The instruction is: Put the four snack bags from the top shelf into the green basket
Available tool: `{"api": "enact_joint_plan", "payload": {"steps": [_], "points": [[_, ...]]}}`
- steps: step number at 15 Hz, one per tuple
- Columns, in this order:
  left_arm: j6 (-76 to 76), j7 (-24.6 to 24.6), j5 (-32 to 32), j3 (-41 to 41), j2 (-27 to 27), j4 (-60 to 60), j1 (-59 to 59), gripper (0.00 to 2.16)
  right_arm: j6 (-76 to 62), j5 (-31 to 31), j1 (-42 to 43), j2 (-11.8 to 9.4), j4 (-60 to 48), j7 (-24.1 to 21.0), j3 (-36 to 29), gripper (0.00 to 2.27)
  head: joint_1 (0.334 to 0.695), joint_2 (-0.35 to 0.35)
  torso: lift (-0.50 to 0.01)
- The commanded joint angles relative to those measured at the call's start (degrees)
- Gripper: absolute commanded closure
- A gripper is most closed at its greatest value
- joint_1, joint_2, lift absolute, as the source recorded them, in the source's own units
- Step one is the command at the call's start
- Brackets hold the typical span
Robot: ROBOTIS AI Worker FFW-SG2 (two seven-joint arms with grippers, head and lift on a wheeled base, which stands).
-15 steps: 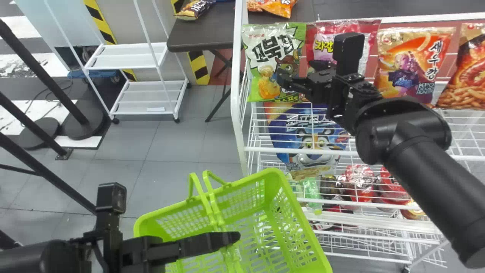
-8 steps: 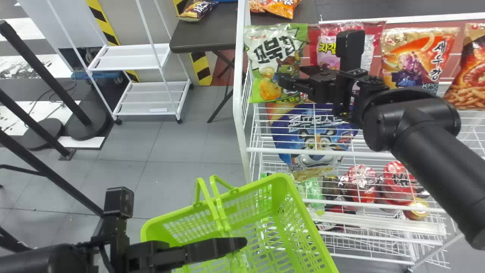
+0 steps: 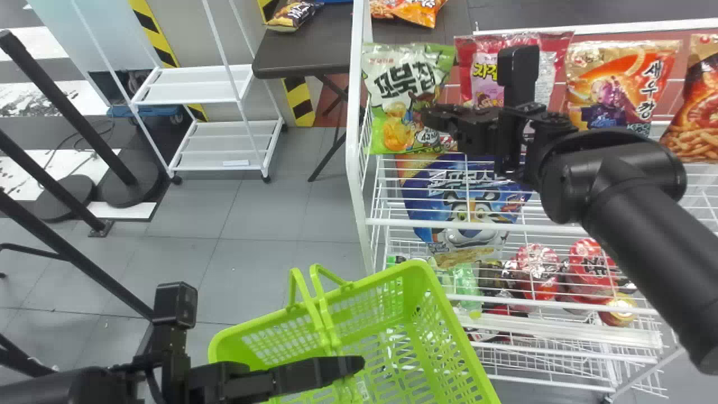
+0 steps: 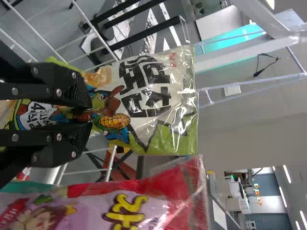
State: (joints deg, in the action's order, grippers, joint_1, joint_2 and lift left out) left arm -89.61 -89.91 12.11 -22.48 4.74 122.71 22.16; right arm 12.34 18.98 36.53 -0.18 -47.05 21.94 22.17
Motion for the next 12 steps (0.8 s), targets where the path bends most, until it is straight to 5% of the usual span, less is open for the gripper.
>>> {"api": "enact_joint_plan", "payload": {"steps": [1, 12], "points": [[-0.4, -0.7, 0.2, -0.8, 0.1, -0.1, 0.0, 2.15, 7.7, -3.6, -5.2, 0.2, -10.3, -0.2, -3.5, 2.25, 0.695, 0.180, 0.000], [-0.4, -0.7, -0.4, -0.6, 1.7, -8.3, -7.5, 2.15, 41.6, -3.7, -26.6, 0.2, -60.1, -3.0, -17.2, 2.25, 0.695, 0.161, 0.000]]}}
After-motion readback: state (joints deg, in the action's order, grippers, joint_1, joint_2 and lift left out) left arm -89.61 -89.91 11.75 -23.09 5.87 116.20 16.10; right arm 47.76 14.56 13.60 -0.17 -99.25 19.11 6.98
